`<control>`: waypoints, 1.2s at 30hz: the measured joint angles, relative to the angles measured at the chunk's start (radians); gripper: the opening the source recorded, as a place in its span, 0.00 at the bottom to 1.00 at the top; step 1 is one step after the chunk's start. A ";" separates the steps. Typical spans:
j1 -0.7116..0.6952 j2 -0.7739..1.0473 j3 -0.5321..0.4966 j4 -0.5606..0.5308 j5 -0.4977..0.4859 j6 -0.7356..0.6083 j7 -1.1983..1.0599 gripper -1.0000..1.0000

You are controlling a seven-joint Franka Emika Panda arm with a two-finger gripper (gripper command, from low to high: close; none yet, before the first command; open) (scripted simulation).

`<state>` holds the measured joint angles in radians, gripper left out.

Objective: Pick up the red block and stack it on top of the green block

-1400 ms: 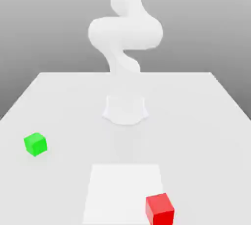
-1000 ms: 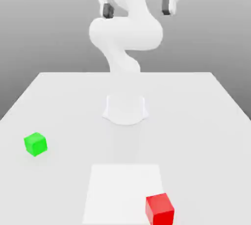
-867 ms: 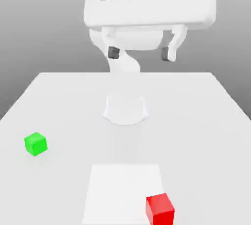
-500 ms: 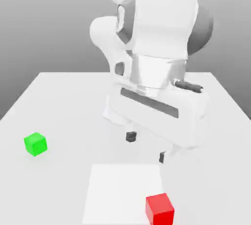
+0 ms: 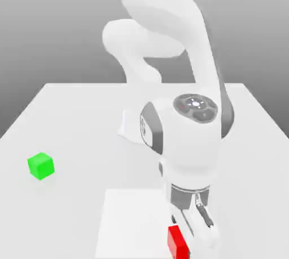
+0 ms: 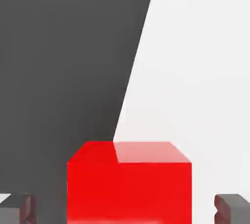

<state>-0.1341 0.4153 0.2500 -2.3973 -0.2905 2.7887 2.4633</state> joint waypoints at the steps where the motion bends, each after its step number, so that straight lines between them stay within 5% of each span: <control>1: 0.000 0.000 0.000 0.000 0.000 0.001 0.000 0.00; 10: -0.058 -0.154 0.061 -0.035 0.105 -0.113 -0.082 0.00; 27: -0.648 -0.553 -0.355 -0.409 0.221 -0.120 -0.456 0.00; 34: -0.670 -0.374 -0.383 -0.428 0.315 0.079 -0.543 0.00; 35: -0.673 -0.348 -0.377 -0.427 0.328 0.104 -0.553 1.00; 36: -0.673 -0.348 -0.377 -0.427 0.328 0.104 -0.553 1.00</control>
<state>-0.8069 0.0675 -0.1266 -2.8245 0.0371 2.8932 1.9105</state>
